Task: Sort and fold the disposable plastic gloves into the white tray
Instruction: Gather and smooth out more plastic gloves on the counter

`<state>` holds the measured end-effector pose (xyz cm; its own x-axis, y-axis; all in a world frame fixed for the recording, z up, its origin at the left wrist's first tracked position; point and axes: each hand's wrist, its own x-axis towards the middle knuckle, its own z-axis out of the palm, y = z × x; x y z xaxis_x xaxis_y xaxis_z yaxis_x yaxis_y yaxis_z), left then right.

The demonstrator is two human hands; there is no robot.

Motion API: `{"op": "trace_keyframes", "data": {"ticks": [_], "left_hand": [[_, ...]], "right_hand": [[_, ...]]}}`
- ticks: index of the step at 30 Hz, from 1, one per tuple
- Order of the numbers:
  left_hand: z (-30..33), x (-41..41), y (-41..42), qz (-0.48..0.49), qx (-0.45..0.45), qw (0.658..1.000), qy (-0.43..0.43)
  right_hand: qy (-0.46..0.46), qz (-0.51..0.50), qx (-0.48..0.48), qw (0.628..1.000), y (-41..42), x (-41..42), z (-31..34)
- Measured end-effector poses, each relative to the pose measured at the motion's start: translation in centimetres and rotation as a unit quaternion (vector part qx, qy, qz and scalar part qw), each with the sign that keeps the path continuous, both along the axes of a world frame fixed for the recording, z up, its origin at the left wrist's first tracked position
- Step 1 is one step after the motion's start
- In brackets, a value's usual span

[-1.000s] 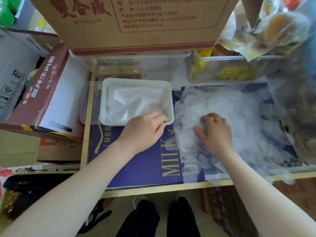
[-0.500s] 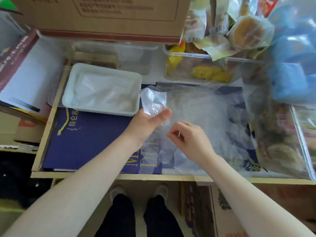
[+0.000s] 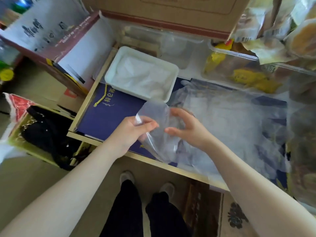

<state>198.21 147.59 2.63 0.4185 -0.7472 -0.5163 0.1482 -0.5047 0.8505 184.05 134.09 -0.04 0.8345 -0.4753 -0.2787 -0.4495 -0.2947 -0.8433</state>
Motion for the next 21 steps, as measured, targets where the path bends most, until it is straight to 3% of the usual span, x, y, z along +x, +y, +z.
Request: {"op": "trace_keyframes", "data": {"ticks": [2,6,11,13,15,17,19,21], "left_hand": [[0.0,0.9,1.0,0.021,0.008,1.0,-0.022],[-0.3,3.2,3.5,0.04,0.048,0.995,-0.084],[-1.8,6.8,6.8,0.078,0.09,0.984,-0.132],[-2.2,8.1,7.5,0.051,0.121,0.972,-0.196],[-2.4,8.7,7.8,0.003,0.155,0.916,-0.371],[-2.8,8.6,7.8,-0.066,0.105,0.83,-0.544],[-3.6,8.0,7.5,-0.138,0.006,0.78,-0.611],[-4.8,7.4,6.7,-0.231,-0.027,0.771,-0.593]], "right_hand": [[-0.018,0.026,0.0,0.999,-0.2,1.4,0.4],[0.002,0.014,0.103,0.995,-0.7,3.2,1.5],[0.061,0.033,0.046,0.997,-0.1,5.9,0.8],[0.073,0.012,0.006,0.997,0.6,7.0,0.1],[0.084,-0.011,-0.059,0.995,1.6,8.3,-0.7],[0.098,-0.018,-0.117,0.988,2.7,9.5,-1.4],[0.125,-0.023,-0.16,0.979,3.6,10.5,-2.0],[0.165,-0.017,-0.223,0.961,4.0,10.8,-2.5]]}}
